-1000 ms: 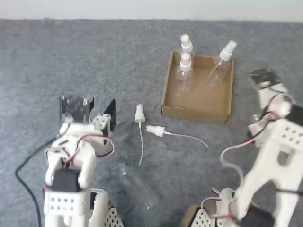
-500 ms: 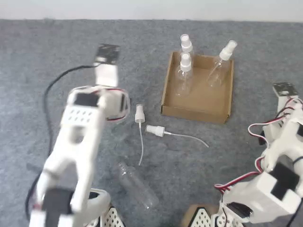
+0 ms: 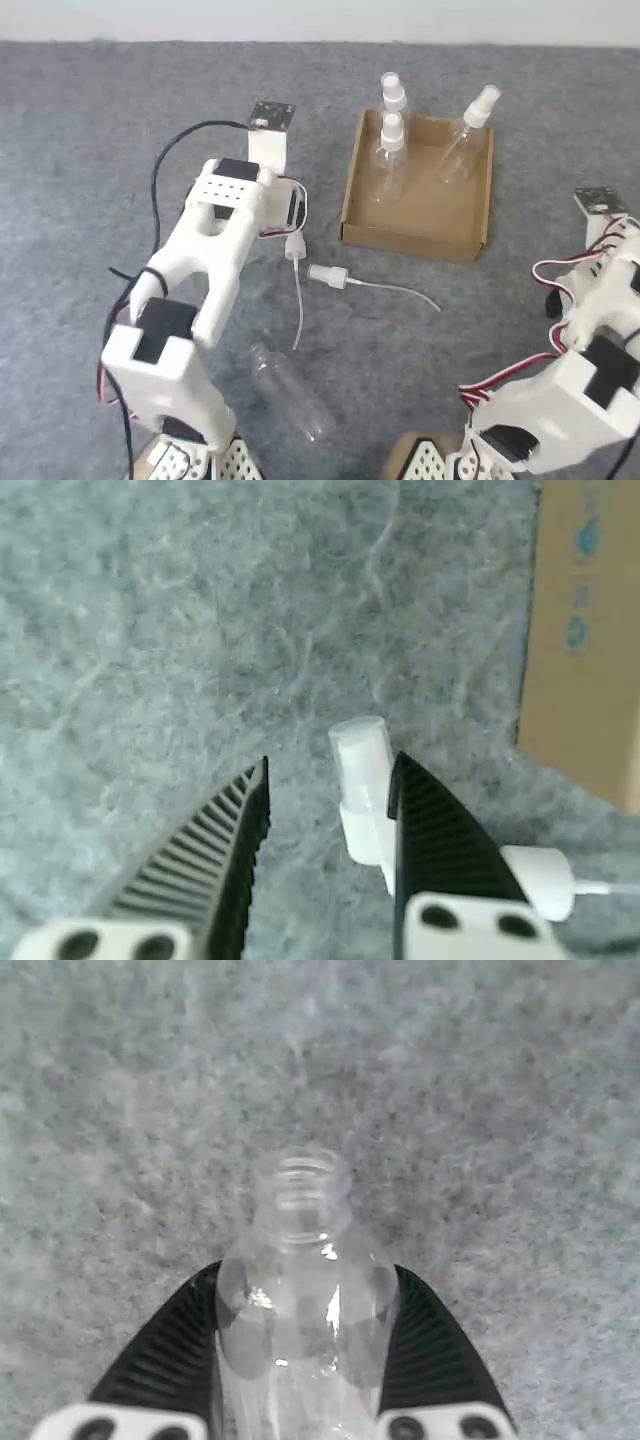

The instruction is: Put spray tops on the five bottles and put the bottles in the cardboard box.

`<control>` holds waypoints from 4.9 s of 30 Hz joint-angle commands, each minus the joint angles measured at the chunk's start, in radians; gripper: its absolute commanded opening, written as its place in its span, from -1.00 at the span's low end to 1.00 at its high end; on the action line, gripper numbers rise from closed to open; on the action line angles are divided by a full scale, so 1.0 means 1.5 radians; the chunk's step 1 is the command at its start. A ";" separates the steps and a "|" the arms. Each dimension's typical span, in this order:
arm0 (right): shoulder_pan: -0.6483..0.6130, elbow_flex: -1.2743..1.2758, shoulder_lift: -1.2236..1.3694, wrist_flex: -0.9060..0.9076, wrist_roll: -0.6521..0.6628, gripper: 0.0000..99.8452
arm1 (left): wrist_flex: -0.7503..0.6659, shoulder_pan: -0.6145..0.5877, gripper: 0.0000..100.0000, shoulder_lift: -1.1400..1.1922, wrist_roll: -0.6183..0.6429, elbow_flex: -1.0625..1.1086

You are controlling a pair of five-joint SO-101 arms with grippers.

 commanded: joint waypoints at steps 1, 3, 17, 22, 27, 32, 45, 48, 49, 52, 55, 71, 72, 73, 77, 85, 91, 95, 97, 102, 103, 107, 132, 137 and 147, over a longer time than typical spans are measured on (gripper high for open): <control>0.007 -0.040 -0.004 -0.008 0.012 -0.98 | -0.031 0.005 -0.65 0.011 0.008 -0.033; 0.007 -0.041 -0.004 -0.008 0.012 -0.98 | -0.040 0.008 -0.65 0.028 0.008 -0.033; 0.011 -0.039 -0.004 -0.003 0.012 -0.98 | -0.053 0.010 -0.85 0.071 0.004 -0.034; 0.011 -0.039 -0.003 -0.003 0.012 -0.98 | -0.051 0.010 -0.88 0.070 -0.008 -0.052; 0.011 -0.039 -0.003 -0.003 0.009 -0.98 | -0.005 0.004 -0.88 0.044 -0.036 -0.102; 0.010 -0.039 -0.003 -0.003 0.010 -0.99 | 0.041 0.008 -0.88 -0.074 -0.037 -0.106; 0.007 -0.031 -0.003 -0.003 0.011 -0.99 | 0.057 -0.081 -0.88 -0.185 -0.169 0.031; 0.006 -0.018 -0.003 -0.009 0.012 -0.99 | 0.013 -0.084 -0.88 -0.133 -0.180 0.061; 0.007 -0.016 -0.003 -0.009 0.012 -0.99 | -0.008 -0.084 -0.88 -0.121 -0.180 0.071; 0.010 -0.014 -0.003 -0.009 0.012 -0.99 | -0.065 -0.078 -0.87 -0.087 -0.176 0.094; 0.011 -0.014 -0.003 -0.009 0.012 -0.99 | -0.113 -0.080 -0.87 -0.055 -0.154 0.107; 0.011 -0.014 -0.003 -0.005 0.030 -0.99 | -0.071 -0.082 -0.65 -0.042 -0.157 0.090; 0.011 -0.014 -0.003 -0.003 0.040 -0.99 | -0.054 -0.082 -0.65 -0.038 -0.157 0.085; 0.011 -0.014 -0.003 -0.003 0.046 -0.99 | -0.040 -0.082 -0.65 -0.033 -0.157 0.080; 0.011 -0.014 -0.003 -0.003 0.047 -0.99 | -0.028 -0.085 -0.66 -0.012 -0.154 0.070; 0.012 -0.014 -0.003 -0.003 0.048 -0.99 | -0.025 -0.080 -0.76 0.046 -0.154 0.030; 0.012 -0.014 -0.003 -0.003 0.048 -0.99 | 0.001 -0.085 -0.91 0.063 -0.152 -0.002; 0.012 -0.014 -0.003 -0.003 0.049 -0.99 | 0.014 -0.083 -0.94 0.017 -0.151 0.006; 0.011 -0.014 -0.003 -0.003 0.049 -0.98 | 0.032 -0.083 -0.94 -0.031 -0.149 0.009; 0.009 -0.014 -0.004 -0.003 0.049 -0.98 | 0.087 -0.084 -0.94 -0.205 -0.107 0.011; 0.008 -0.014 -0.004 -0.003 0.049 -0.99 | 0.100 -0.082 -0.94 -0.240 -0.098 0.013; 0.007 -0.015 -0.006 -0.003 0.046 -0.98 | 0.121 -0.079 -0.93 -0.370 -0.073 0.056; -0.029 -0.240 -0.003 0.217 0.083 -0.47 | -0.046 -0.084 -0.93 -0.621 -0.076 0.425; -0.008 -0.240 0.006 0.219 0.151 -0.47 | -0.047 -0.084 -0.93 -0.621 -0.076 0.426; -0.015 -0.241 0.086 0.215 0.159 -0.47 | -0.047 -0.084 -0.93 -0.621 -0.076 0.426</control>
